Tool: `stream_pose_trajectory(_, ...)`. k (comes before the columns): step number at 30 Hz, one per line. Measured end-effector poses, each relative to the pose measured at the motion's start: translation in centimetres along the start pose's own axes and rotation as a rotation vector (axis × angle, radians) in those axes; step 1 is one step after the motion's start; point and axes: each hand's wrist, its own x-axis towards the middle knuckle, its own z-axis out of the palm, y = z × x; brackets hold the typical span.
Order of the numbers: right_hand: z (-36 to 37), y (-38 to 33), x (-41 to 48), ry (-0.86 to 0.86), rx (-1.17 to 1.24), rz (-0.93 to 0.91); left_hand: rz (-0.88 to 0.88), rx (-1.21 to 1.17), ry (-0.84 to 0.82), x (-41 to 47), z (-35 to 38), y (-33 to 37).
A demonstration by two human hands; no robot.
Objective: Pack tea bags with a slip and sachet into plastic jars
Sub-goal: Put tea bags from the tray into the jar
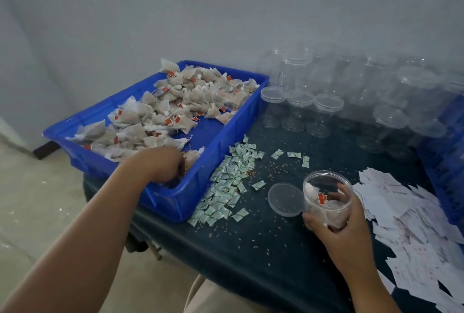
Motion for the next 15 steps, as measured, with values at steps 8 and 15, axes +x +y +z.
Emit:
stream_pose_trajectory(8,0.1,0.4,0.0,0.007,0.006,-0.012,-0.053,-0.572,0.656,0.1,-1.8,0.3)
stream_pose_trajectory(15,0.2,0.5,0.0,-0.002,-0.006,0.001,0.425,-0.971,0.604,-3.4,-5.1,10.1)
